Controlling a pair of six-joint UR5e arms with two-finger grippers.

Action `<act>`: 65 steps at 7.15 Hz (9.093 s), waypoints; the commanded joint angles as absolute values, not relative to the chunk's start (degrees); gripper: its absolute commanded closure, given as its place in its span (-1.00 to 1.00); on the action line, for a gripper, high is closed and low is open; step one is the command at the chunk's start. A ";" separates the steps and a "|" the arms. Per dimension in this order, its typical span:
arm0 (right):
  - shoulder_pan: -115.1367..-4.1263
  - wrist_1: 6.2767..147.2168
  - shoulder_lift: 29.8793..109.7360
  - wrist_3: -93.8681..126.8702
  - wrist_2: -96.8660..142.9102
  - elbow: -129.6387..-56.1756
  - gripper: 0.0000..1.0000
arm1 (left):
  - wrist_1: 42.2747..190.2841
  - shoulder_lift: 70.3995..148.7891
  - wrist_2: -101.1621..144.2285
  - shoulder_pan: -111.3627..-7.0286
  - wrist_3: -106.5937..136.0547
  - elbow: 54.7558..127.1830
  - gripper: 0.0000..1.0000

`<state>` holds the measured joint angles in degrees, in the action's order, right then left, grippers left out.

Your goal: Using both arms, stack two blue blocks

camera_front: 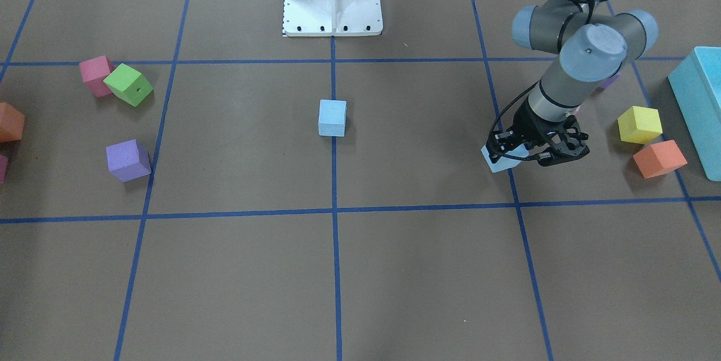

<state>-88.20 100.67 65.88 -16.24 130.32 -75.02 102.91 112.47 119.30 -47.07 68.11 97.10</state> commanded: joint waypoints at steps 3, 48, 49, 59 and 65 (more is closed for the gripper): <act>-88.77 98.53 66.53 -16.09 130.25 -72.95 -1.00 | 96.07 126.36 109.90 -35.89 67.76 99.49 -0.26; -88.77 98.44 66.62 -14.77 128.94 -71.72 -1.00 | 75.68 131.63 123.52 -50.98 43.16 109.30 -0.96; -88.77 98.44 66.80 -14.85 129.02 -71.89 -1.00 | 75.67 124.79 127.14 -58.89 33.23 111.51 -0.96; -87.63 98.17 67.50 -9.49 129.55 -77.17 -1.00 | 95.06 106.00 137.20 -87.80 -11.34 78.60 -0.96; -86.22 92.13 68.20 -10.02 129.55 -76.55 -1.00 | 95.45 105.82 137.02 -87.89 -11.34 77.78 -0.96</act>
